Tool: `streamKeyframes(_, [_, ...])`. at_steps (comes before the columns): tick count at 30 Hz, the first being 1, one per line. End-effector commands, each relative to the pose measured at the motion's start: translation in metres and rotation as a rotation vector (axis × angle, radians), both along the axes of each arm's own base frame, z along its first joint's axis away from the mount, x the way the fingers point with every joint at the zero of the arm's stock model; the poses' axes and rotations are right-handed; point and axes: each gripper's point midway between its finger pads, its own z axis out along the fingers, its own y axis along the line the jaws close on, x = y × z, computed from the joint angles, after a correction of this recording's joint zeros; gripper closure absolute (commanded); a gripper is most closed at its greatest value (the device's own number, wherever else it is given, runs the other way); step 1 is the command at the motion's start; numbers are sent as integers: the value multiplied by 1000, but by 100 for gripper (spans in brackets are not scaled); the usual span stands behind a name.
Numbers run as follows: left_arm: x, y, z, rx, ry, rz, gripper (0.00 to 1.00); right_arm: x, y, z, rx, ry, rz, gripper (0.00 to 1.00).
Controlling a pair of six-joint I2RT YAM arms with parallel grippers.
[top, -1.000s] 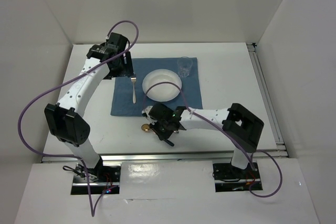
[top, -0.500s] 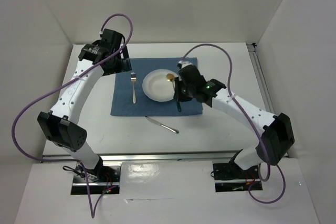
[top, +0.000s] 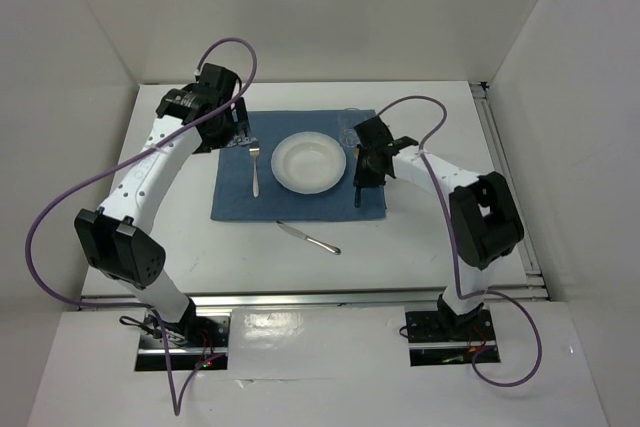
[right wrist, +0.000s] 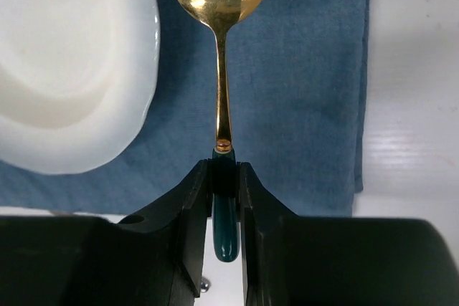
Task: Set the dinner table for one person
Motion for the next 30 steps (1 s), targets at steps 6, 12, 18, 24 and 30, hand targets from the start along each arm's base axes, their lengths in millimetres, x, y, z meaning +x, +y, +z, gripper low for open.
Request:
streamKeyframes(6, [1, 8, 15, -26, -52, 39, 7, 42, 14, -2, 15, -81, 64, 100])
streamKeyframes(12, [0, 11, 11, -23, -44, 48, 7, 54, 13, -23, -10, -56, 58, 100])
streamKeyframes(18, [0, 10, 11, -25, -40, 35, 7, 56, 7, -10, -34, -83, 49, 54])
streamKeyframes(24, [2, 8, 12, -35, -47, 30, 7, 48, -4, 26, -69, -142, 73, 51])
streamKeyframes(30, [1, 5, 12, -51, -42, 19, 9, -6, -8, 41, -91, -137, 174, 51])
